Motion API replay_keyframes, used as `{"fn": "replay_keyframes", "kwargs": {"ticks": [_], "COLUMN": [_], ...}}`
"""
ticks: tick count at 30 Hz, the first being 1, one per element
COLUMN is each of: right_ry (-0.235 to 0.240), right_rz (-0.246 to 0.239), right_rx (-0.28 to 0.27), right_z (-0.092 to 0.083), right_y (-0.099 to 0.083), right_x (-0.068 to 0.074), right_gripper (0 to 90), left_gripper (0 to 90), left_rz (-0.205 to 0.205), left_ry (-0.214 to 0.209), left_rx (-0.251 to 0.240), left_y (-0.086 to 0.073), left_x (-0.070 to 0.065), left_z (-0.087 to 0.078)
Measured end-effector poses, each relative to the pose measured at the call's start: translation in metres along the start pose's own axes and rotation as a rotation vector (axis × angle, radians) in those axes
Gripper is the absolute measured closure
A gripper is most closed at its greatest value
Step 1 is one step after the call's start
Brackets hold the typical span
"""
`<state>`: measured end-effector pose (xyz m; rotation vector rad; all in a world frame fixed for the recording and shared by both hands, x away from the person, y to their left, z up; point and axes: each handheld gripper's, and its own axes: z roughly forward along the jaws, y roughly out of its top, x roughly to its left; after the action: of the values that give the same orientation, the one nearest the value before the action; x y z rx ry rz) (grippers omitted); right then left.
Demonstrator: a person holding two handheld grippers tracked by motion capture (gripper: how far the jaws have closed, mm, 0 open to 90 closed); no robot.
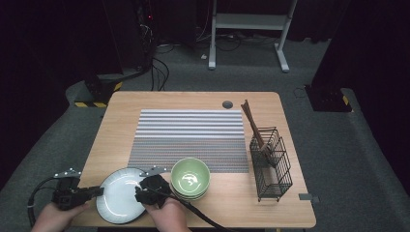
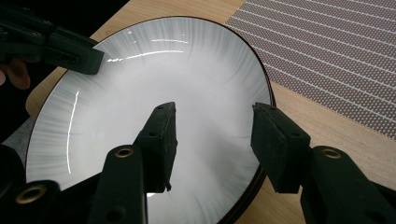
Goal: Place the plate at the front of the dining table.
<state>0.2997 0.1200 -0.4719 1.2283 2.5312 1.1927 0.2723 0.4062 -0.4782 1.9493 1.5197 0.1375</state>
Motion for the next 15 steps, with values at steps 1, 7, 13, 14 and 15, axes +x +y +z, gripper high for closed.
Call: {"fn": "replay_keyframes", "kwargs": {"ticks": [1,7,13,14,15], "right_ry": [0.002,-0.012,-0.053,-0.059,-0.061], "right_rz": [0.007,-0.001,0.0,-0.005,-0.007], "right_rx": [0.002,-0.004,-0.023,-0.025,-0.025], "right_z": [0.0006,0.0017,-0.001,-0.001,-0.0006], "right_y": [0.0002,0.0008,0.0031,0.0026,0.0021], "right_x": [0.0,0.0008,-0.0022,-0.0021,-0.0022], "right_gripper": [50.4,50.3,48.8,48.8,48.8], "left_gripper": [74.5,72.7,70.7,70.7,70.5], "left_rz": [0.004,0.018,0.053,0.063,0.064], "left_ry": [-0.002,0.0,0.024,0.032,0.034], "left_rx": [-0.003,-0.004,0.004,0.006,0.007], "left_y": [-0.0002,-0.0004,0.002,0.0027,0.0035], "left_x": [0.0003,-0.0004,-0.0043,-0.0051,-0.0055], "left_z": [-0.0001,0.001,0.0032,0.0037,0.0041]}}
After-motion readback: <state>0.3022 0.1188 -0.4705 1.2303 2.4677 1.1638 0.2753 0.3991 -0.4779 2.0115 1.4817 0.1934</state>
